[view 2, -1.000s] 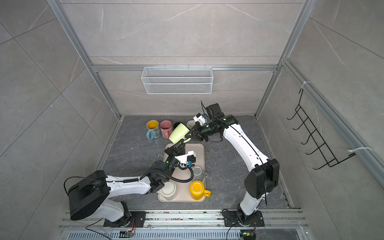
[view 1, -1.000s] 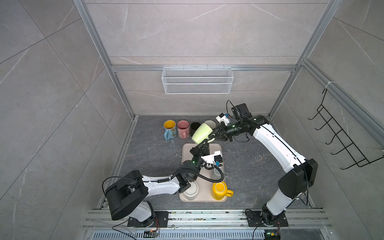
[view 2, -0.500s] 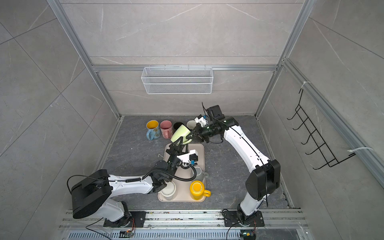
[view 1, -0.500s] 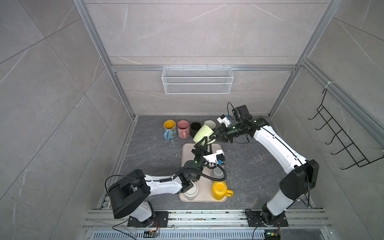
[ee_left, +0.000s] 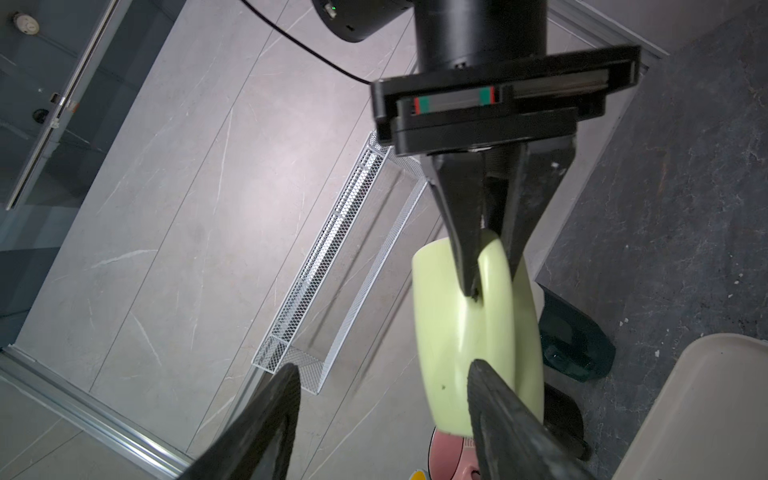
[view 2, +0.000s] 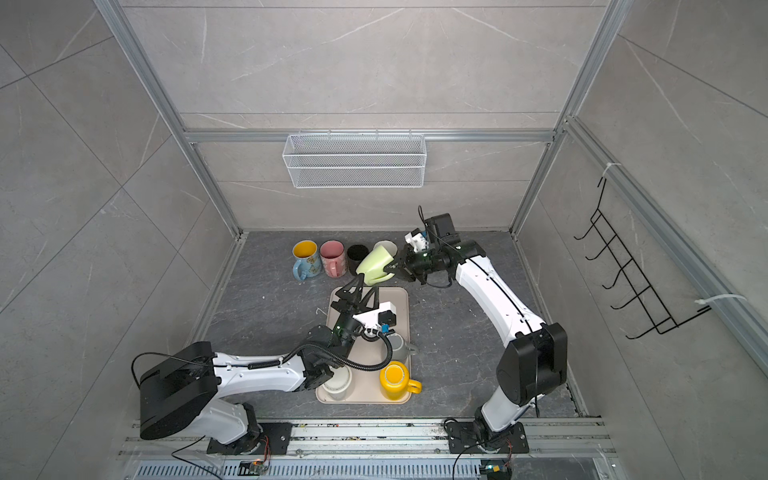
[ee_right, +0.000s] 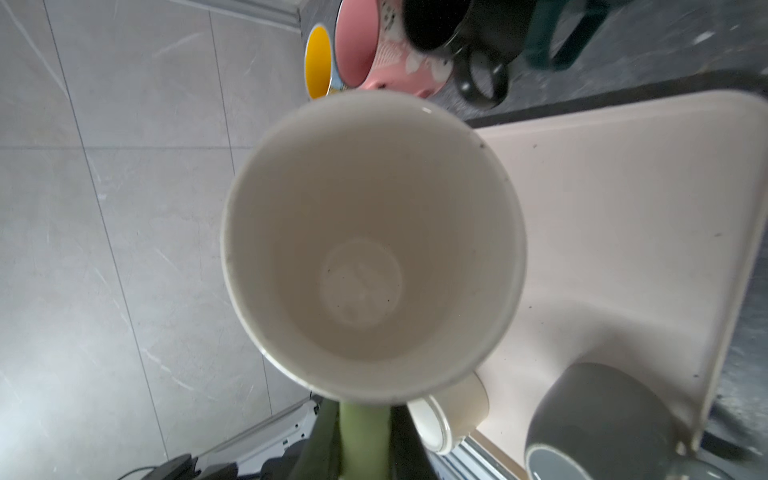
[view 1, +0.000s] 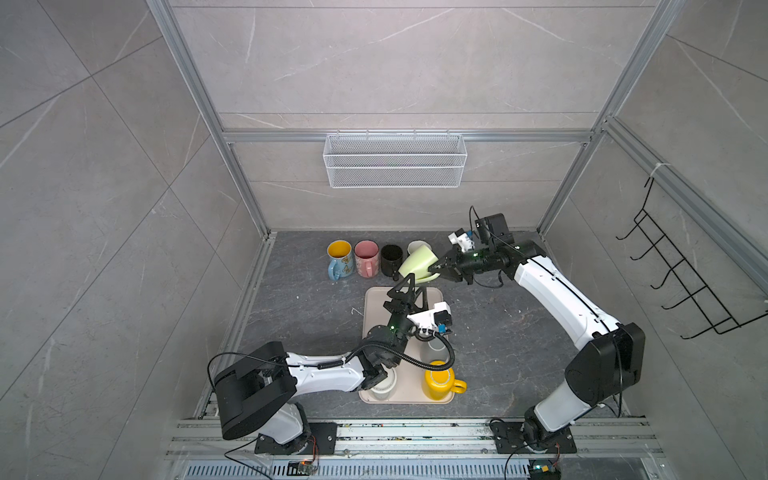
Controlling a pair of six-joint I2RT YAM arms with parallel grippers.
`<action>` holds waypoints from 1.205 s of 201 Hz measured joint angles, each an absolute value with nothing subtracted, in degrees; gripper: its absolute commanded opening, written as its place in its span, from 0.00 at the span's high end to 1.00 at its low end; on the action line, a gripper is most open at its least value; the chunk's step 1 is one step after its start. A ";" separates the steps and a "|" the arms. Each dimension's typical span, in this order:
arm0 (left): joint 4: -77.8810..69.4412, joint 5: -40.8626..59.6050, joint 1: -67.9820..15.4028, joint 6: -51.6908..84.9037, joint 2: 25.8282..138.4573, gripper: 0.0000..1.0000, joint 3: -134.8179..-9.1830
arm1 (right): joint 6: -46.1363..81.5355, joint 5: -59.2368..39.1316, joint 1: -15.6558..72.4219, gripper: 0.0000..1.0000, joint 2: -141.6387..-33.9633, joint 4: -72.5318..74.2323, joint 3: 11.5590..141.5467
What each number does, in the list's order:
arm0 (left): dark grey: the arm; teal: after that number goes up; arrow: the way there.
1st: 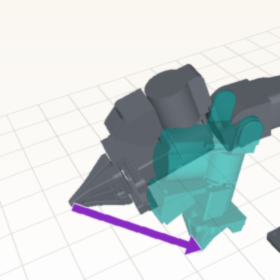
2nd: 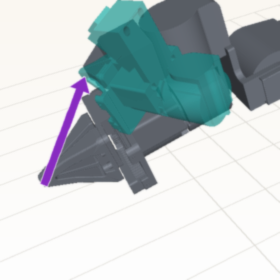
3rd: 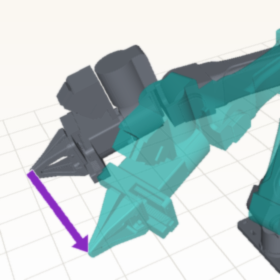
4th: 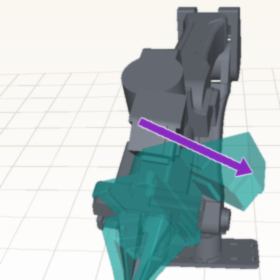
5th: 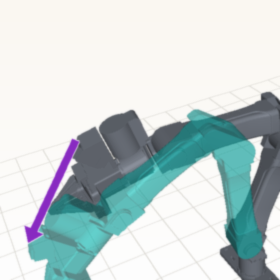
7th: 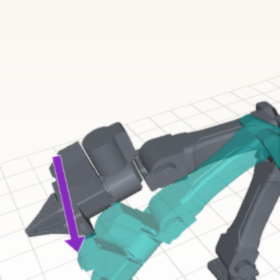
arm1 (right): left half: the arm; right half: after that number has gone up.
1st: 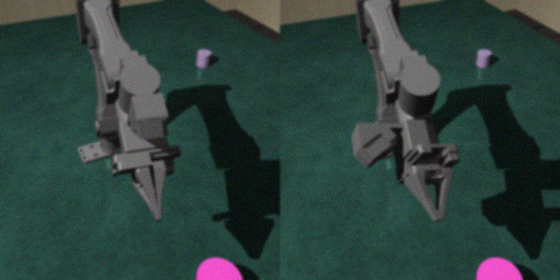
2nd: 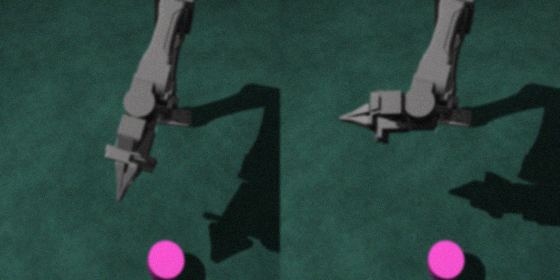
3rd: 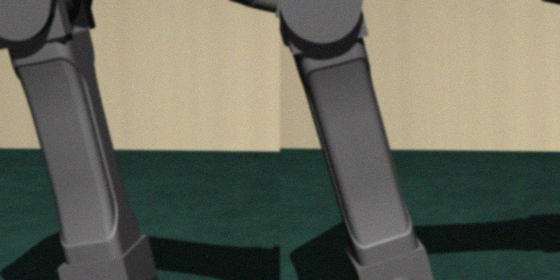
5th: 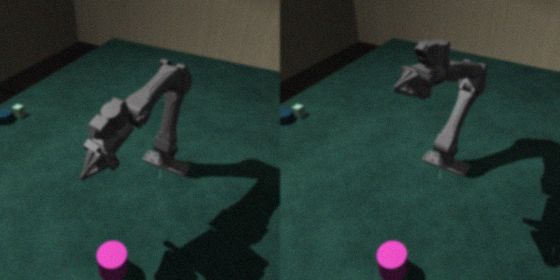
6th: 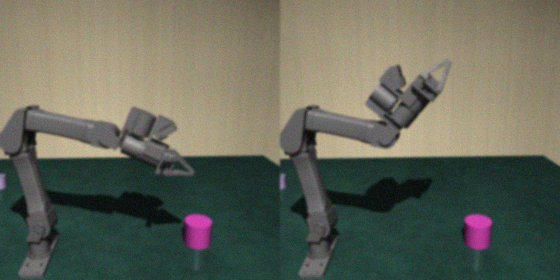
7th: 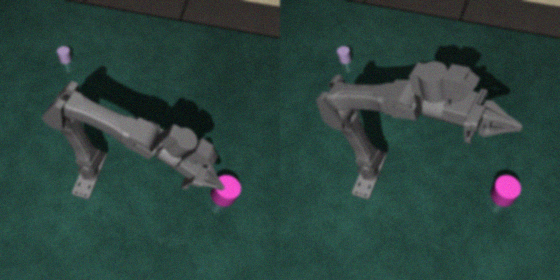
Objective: Turn the mug right side up
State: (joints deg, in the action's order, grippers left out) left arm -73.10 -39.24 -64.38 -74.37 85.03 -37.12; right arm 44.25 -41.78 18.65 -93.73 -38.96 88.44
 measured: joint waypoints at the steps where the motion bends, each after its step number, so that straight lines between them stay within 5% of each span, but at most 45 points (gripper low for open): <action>1: -73.14 -39.24 -64.38 -74.37 85.01 0.33 -37.15 | 44.27 -41.71 18.59 1.00 -93.73 -38.96 88.44; 71: -68.95 -42.30 -64.36 -69.71 80.18 0.33 -36.84 | 41.65 -34.02 13.63 1.00 -92.27 -39.42 88.44; 157: -29.71 -42.65 -54.48 -36.69 68.75 0.29 -45.56 | 33.52 -21.96 13.52 1.00 -89.12 -45.12 88.44; 242: 2.87 -24.80 -35.29 0.10 68.53 0.26 -56.64 | 25.76 -8.45 16.14 1.00 -92.23 -49.76 90.06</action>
